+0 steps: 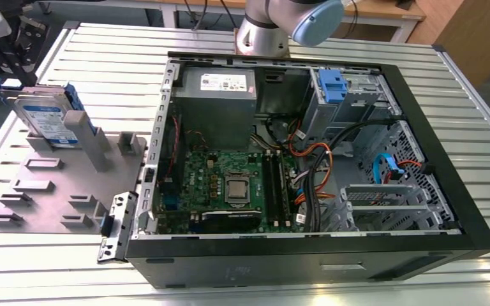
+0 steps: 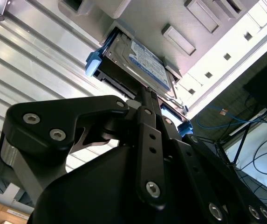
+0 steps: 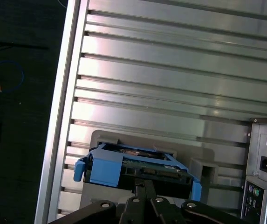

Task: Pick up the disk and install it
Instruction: 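Pick up the disk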

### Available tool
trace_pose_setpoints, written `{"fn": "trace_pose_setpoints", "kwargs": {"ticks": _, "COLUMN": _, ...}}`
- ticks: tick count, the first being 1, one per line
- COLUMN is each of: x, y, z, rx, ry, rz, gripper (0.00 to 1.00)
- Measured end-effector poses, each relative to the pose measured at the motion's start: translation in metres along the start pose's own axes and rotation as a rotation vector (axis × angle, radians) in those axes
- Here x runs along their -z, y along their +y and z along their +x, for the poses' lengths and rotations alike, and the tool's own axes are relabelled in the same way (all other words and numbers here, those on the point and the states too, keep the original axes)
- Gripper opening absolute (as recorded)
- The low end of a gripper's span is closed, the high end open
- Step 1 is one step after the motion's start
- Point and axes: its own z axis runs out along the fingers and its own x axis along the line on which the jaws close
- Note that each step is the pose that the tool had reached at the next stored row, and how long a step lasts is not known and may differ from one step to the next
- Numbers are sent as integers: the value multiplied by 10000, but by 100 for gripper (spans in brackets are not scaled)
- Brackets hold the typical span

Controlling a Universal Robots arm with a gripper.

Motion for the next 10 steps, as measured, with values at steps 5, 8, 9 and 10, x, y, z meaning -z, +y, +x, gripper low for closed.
{"fn": "trace_pose_setpoints", "kwargs": {"ticks": 5, "x": 0, "y": 0, "z": 0, "rx": 4, "ry": 0, "rz": 0, "gripper": 11}}
{"fn": "trace_pose_setpoints", "kwargs": {"ticks": 8, "x": 0, "y": 0, "z": 0, "rx": 7, "ry": 0, "rz": 0, "gripper": 11}}
{"fn": "trace_pose_setpoints", "kwargs": {"ticks": 9, "x": 0, "y": 0, "z": 0, "rx": 263, "ry": 9, "rz": -7, "gripper": 11}}
{"fn": "trace_pose_setpoints", "kwargs": {"ticks": 10, "x": -1, "y": 0, "z": 0, "rx": 375, "ry": 12, "rz": -10, "gripper": 11}}
